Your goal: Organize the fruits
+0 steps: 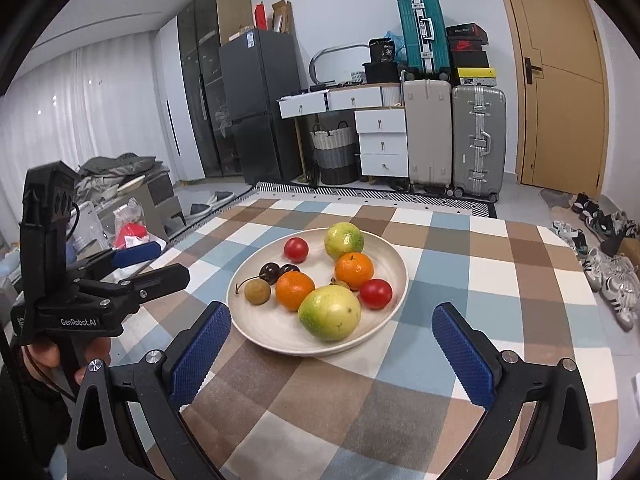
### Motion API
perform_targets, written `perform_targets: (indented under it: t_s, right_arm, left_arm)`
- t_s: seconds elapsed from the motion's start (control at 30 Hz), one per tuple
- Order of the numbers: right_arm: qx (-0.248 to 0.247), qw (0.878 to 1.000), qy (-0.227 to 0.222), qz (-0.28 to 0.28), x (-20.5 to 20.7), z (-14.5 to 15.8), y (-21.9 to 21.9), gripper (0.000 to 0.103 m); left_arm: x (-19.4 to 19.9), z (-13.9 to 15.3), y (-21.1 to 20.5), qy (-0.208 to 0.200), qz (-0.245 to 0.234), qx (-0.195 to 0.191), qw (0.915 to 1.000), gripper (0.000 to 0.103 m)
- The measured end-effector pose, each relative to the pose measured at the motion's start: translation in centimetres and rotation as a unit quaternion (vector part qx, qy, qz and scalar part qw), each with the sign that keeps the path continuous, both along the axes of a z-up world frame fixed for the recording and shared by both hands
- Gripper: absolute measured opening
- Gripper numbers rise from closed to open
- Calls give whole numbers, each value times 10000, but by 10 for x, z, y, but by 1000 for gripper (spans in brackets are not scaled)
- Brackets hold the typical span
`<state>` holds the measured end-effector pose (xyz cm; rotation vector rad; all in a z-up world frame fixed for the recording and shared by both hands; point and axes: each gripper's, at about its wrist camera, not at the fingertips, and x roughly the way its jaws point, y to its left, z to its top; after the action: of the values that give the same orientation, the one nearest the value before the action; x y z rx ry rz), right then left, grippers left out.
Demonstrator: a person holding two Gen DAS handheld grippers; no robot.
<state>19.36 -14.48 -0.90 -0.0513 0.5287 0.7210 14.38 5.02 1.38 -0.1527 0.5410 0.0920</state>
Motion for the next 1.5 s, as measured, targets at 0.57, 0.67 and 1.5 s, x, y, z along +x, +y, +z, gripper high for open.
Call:
perform_targets:
  t_s: [0.57,0.67,1.5]
  right_arm:
    - [75,9987,-481,-161,-16,-12,-5,102]
    - [77,9984,-545,-157,-18,-11,-5,102]
    - [117,9985,-532,-104,-17,-13,-6,102]
  left_arm:
    - [-8,-17,-5,-315,-65,175,9993,102]
    - [-8,-18,-5,-298,-98,163,9994,102]
    - [-6,-20,-3,-279,-131,112,9995,102]
